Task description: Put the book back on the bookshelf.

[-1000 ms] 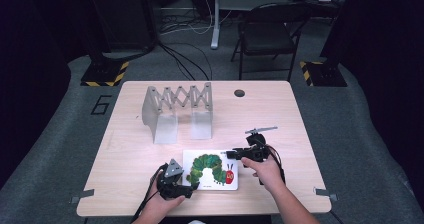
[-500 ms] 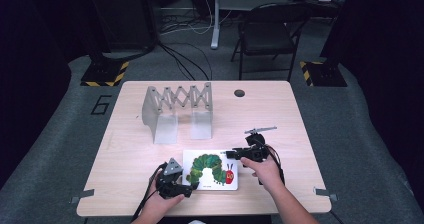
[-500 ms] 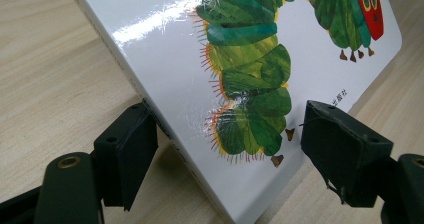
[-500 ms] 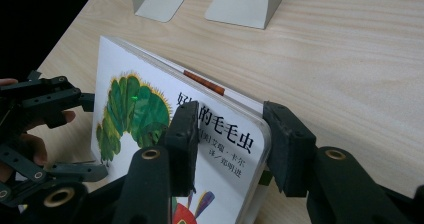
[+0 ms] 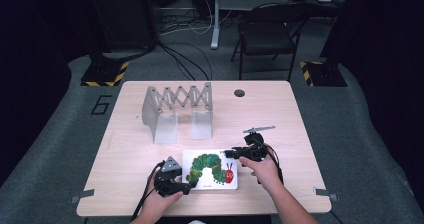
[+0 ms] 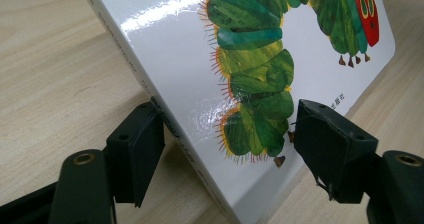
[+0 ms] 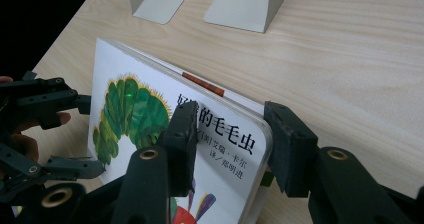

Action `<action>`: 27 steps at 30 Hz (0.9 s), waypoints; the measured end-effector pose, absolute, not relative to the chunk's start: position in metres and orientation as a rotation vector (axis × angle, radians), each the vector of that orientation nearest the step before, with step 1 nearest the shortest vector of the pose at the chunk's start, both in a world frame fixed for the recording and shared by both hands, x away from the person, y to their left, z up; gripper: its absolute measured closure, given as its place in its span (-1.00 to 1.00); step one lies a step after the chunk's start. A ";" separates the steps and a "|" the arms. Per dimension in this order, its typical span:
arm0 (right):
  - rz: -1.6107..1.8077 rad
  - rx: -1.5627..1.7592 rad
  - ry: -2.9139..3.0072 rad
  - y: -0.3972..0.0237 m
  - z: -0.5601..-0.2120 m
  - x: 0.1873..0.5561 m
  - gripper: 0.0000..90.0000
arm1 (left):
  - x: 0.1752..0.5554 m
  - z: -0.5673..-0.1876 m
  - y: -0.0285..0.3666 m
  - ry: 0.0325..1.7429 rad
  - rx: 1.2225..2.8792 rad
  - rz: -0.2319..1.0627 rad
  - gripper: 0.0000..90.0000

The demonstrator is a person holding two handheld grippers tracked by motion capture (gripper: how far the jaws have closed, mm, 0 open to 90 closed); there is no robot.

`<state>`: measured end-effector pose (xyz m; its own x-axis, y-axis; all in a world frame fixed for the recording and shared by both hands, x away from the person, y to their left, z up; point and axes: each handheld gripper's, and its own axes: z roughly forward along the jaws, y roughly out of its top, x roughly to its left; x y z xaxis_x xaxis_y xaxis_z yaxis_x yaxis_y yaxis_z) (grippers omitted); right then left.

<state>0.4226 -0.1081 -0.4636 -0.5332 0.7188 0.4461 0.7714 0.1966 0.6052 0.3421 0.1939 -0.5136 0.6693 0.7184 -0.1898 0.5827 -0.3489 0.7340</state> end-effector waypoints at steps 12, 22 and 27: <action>-1.301 -1.473 -2.394 -0.108 -0.457 0.423 0.30 | 0.344 -0.509 0.198 1.023 2.035 0.210 -0.13; -1.343 -1.452 -2.401 -0.107 -0.448 0.420 0.31 | 0.348 -0.503 0.205 1.024 2.023 0.239 0.07; -1.361 -1.436 -2.419 -0.105 -0.443 0.417 0.30 | 0.349 -0.499 0.207 1.037 2.006 0.254 0.16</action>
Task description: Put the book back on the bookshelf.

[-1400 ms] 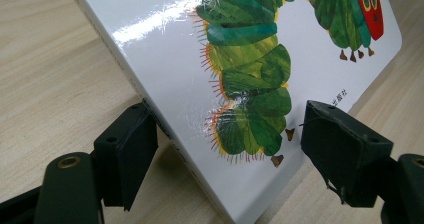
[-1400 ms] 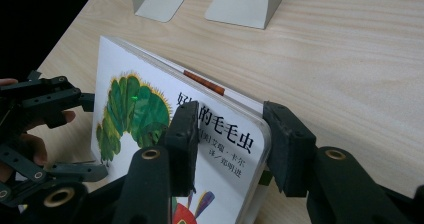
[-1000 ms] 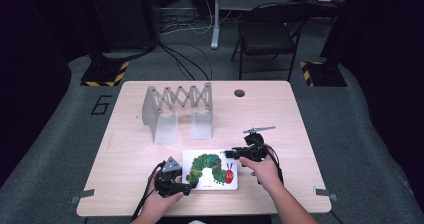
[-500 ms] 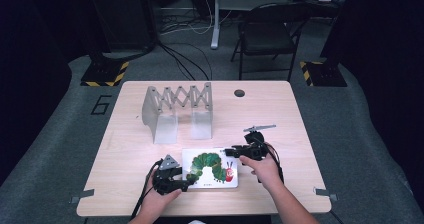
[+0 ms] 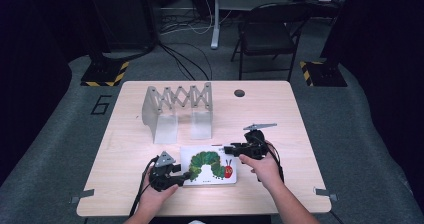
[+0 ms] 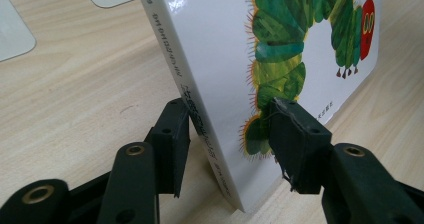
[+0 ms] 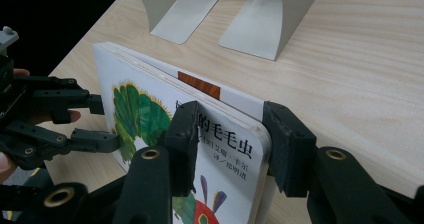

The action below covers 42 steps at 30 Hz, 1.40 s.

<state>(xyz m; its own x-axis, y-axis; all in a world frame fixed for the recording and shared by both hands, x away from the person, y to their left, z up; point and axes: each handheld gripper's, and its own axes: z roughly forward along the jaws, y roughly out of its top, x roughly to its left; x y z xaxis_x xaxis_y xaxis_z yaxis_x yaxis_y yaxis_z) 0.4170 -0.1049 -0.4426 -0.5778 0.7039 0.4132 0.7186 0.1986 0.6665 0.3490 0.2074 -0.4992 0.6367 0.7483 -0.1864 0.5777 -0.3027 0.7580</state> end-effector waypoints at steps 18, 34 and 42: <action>-1.444 -1.363 -2.446 -0.100 -0.429 0.414 0.21 | 0.351 -0.491 0.212 1.003 2.023 0.368 0.31; -1.433 -1.332 -2.464 -0.100 -0.429 0.408 0.04 | 0.343 -0.491 0.211 0.940 2.052 0.407 0.36; -1.426 -1.347 -2.474 -0.106 -0.429 0.408 0.02 | 0.337 -0.492 0.205 0.879 2.084 0.425 0.43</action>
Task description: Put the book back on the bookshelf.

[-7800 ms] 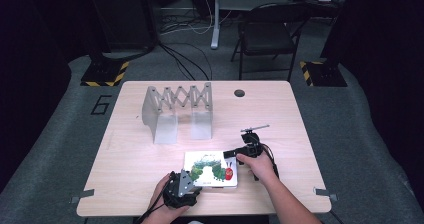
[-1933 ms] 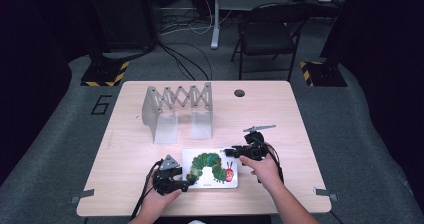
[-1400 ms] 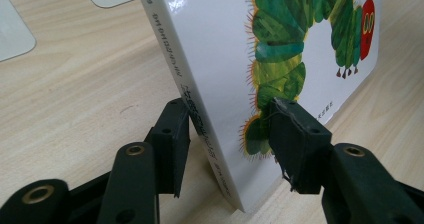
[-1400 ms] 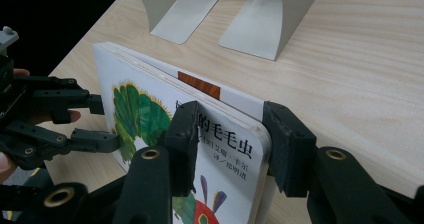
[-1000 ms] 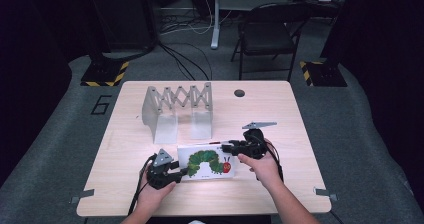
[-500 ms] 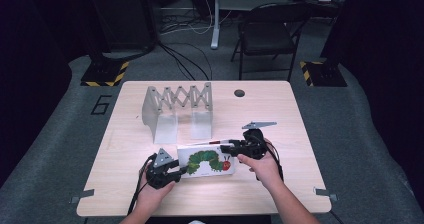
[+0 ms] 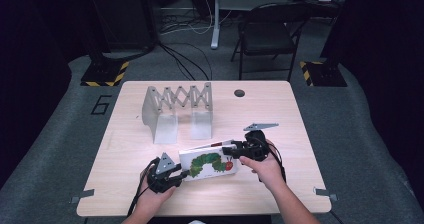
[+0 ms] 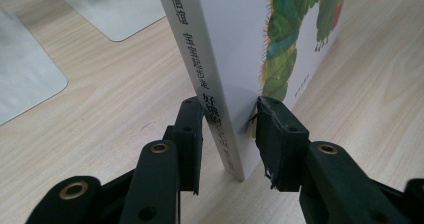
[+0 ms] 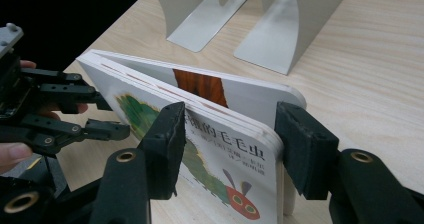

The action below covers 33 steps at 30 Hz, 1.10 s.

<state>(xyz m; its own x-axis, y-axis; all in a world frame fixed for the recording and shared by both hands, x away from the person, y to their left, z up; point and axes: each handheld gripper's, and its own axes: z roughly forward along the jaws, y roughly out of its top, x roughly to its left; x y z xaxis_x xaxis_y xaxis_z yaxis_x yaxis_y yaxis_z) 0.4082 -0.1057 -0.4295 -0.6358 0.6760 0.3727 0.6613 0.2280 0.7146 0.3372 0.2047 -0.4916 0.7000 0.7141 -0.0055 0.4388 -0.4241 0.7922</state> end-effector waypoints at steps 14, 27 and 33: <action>1.387 1.356 2.457 -0.114 -0.439 0.415 -0.01 | 0.337 -0.490 0.201 0.839 2.111 0.409 0.49; 1.334 1.354 2.448 -0.109 -0.439 0.413 0.04 | 0.338 -0.488 0.202 0.860 2.091 0.434 0.48; 1.336 1.294 2.440 -0.105 -0.437 0.411 0.02 | 0.334 -0.482 0.206 0.849 2.070 0.480 0.49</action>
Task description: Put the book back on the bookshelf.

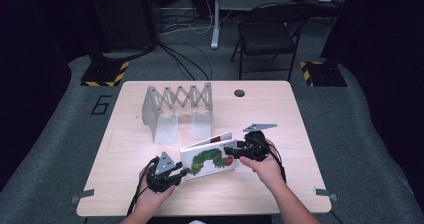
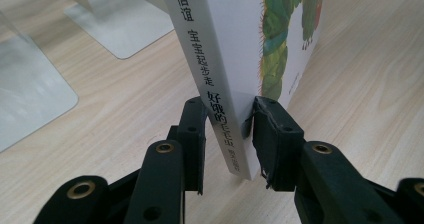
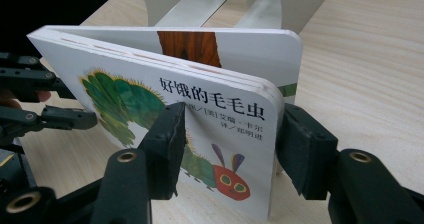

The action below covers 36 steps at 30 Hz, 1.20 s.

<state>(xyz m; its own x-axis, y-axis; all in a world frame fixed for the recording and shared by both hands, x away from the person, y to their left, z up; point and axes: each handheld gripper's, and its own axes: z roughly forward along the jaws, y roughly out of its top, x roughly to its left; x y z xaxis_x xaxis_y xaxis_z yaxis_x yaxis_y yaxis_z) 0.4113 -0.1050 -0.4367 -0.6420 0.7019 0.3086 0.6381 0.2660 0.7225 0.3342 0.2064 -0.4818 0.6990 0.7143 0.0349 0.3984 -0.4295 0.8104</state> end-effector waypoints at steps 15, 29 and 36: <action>1.333 1.241 2.547 -0.105 -0.443 0.410 -0.09 | 0.331 -0.488 0.209 0.840 2.118 0.458 0.50; 1.191 1.265 2.622 -0.108 -0.457 0.411 -0.02 | 0.332 -0.487 0.210 0.846 2.107 0.404 0.43; 1.184 1.291 2.622 -0.111 -0.461 0.411 -0.01 | 0.332 -0.483 0.208 0.819 2.082 0.398 0.38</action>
<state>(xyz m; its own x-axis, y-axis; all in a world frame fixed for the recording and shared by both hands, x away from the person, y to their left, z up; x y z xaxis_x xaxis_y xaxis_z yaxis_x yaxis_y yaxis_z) 0.4105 -0.1112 -0.4614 -0.6647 0.6764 0.3172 0.6853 0.3830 0.6194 0.3319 0.2081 -0.4832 0.7359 0.6770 -0.0115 0.4099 -0.4319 0.8034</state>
